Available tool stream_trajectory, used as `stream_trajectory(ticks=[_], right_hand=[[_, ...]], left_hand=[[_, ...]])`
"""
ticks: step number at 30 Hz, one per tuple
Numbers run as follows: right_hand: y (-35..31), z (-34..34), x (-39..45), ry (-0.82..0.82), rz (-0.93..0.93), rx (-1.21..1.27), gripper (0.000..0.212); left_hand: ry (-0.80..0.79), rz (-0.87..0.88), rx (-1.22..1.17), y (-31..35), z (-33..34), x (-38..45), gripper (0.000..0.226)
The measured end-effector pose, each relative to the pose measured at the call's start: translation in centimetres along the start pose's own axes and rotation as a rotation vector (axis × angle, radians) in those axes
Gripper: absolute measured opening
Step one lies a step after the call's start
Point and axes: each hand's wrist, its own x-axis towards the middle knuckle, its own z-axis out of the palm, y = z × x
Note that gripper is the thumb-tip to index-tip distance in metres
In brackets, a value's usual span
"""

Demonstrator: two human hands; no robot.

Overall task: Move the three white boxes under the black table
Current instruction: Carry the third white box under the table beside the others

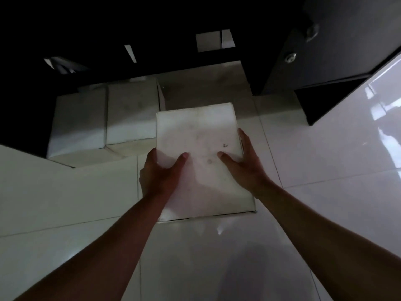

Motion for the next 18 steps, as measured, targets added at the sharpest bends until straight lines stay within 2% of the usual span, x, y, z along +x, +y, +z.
stream_trajectory(ticks=[8,18], right_hand=[[9.9,3.0,5.9,0.021,-0.087,-0.035,0.074],[14.3,4.8,8.8,0.03,-0.099,-0.027,0.081]], left_hand=[[0.042,0.029,-0.033,-6.1,8.7,4.4,0.066],[0.08,0.043,-0.019,-9.0,11.8,6.4,0.07]])
